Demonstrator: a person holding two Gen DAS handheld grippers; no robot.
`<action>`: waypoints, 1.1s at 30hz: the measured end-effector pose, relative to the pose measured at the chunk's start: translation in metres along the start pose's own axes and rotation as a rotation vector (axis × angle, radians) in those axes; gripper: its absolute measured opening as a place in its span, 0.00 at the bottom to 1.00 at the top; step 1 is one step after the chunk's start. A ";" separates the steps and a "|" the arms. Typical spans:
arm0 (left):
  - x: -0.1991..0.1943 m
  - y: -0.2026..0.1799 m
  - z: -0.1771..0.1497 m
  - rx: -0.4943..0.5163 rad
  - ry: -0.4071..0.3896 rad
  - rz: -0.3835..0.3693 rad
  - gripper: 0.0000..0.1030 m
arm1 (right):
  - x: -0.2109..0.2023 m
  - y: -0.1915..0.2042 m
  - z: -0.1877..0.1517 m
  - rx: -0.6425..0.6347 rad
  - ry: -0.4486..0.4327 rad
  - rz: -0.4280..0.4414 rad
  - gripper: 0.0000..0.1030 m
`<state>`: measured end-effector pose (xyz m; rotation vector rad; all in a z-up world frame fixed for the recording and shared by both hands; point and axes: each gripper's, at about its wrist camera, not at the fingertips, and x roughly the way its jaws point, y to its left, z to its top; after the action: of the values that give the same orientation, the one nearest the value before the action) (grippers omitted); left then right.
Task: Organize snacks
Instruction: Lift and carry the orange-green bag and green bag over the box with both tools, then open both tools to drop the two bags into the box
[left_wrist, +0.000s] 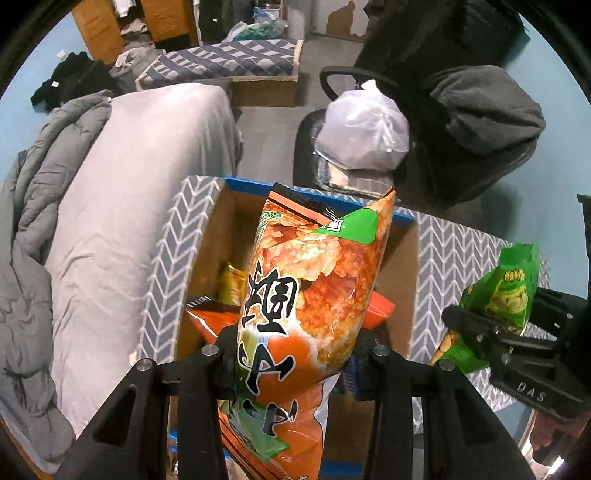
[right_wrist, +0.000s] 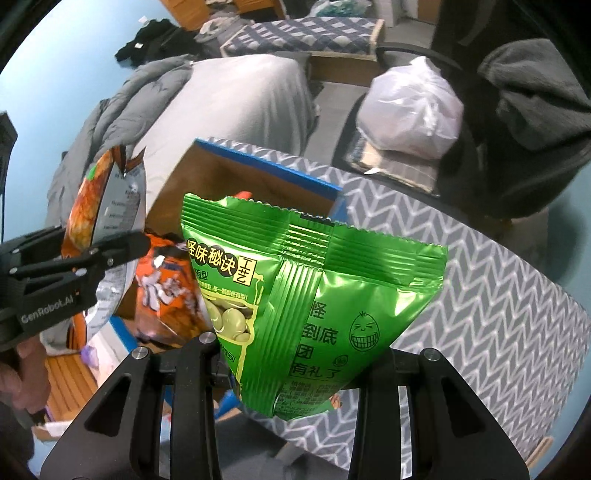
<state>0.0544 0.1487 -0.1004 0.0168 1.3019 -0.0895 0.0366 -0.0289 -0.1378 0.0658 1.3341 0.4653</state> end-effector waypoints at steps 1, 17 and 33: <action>0.001 0.003 0.002 0.001 -0.001 0.003 0.40 | 0.004 0.005 0.002 -0.004 0.004 0.005 0.33; 0.044 0.021 0.026 0.030 0.047 -0.037 0.41 | 0.048 0.049 0.022 -0.015 0.094 0.024 0.33; 0.037 0.035 0.023 -0.004 0.048 -0.028 0.61 | 0.041 0.058 0.019 -0.027 0.112 -0.009 0.54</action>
<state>0.0888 0.1799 -0.1313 -0.0023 1.3501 -0.1107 0.0445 0.0430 -0.1530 0.0116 1.4366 0.4844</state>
